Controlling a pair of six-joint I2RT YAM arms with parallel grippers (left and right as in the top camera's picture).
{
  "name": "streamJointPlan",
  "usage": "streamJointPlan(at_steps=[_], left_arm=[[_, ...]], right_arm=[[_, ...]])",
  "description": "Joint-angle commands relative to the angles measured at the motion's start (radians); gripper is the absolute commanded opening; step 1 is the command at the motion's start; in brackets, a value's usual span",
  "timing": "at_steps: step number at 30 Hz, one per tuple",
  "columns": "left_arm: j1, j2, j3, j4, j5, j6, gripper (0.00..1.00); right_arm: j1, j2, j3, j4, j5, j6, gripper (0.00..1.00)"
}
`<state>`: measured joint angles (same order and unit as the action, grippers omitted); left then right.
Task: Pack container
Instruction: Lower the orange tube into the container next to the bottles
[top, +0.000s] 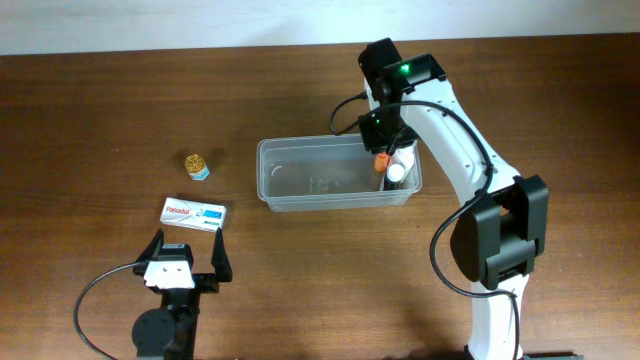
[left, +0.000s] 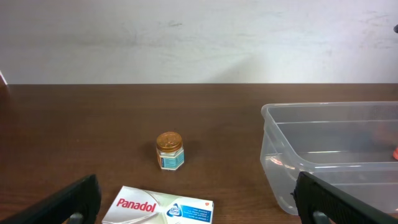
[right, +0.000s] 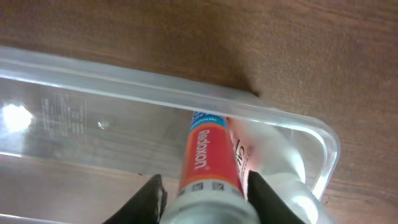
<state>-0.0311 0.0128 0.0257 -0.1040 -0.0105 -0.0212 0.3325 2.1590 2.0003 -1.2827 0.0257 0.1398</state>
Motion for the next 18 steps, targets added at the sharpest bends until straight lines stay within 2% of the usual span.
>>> streamJointPlan(at_steps=[1,18], left_arm=[[-0.003,-0.006,-0.007,0.005,0.005,0.015,0.99],[-0.003,-0.007,-0.007,0.005,0.005,0.015,0.99]], right_arm=[[-0.008,-0.01,-0.003,0.014,0.013,-0.003,0.37],[-0.064,-0.01,0.017,0.062,0.013,-0.005,0.38]])
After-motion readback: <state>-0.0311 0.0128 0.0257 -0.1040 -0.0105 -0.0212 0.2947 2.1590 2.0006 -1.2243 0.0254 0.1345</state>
